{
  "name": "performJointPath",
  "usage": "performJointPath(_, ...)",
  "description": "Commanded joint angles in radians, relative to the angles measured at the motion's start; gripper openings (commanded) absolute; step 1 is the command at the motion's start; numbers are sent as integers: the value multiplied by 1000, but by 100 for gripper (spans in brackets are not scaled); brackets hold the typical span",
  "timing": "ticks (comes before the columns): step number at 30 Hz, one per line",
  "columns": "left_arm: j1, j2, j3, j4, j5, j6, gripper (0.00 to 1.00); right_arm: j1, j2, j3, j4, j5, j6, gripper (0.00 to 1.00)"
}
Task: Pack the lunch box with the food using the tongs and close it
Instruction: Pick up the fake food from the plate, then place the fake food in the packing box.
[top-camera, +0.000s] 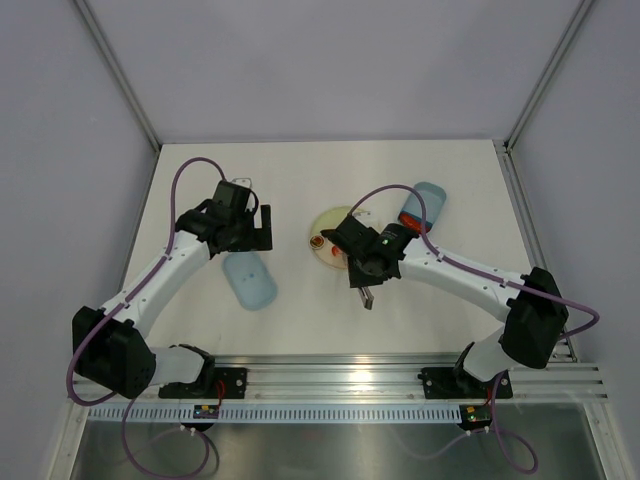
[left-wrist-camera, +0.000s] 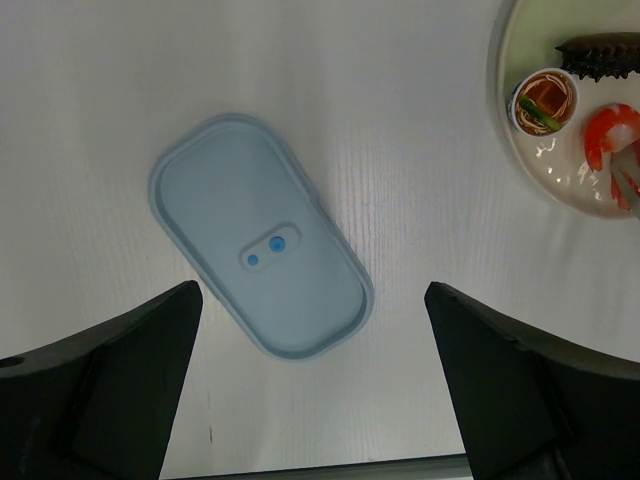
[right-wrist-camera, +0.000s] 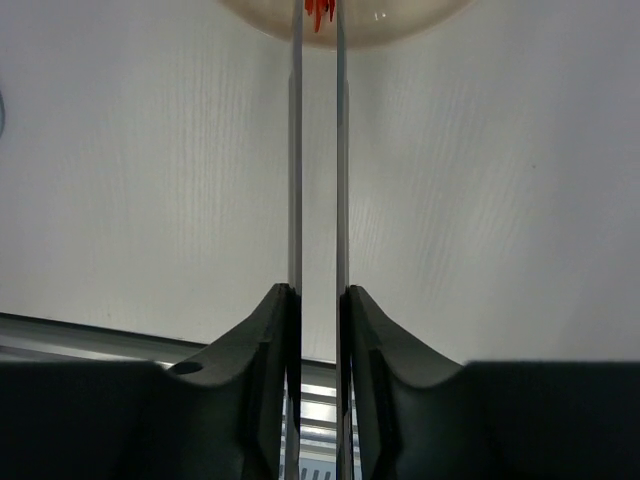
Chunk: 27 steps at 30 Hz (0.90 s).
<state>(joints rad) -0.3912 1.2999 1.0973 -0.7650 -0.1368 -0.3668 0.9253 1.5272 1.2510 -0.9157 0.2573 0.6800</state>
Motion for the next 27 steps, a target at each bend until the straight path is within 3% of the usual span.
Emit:
performJointPath(1, -5, -10, -7, 32, -23, -3, 99, 12, -9, 47, -21, 63, 10, 29)
performJointPath(8, -5, -11, -8, 32, -21, -1, 99, 12, -42, 91, -51, 118, 4, 6)
performJointPath(18, -5, -21, -7, 35, -21, 2, 99, -20, -85, 191, -143, 318, -33, 1)
performJointPath(27, -5, -36, -14, 32, -26, 5, 99, -370, -148, 165, -31, 249, -200, 1)
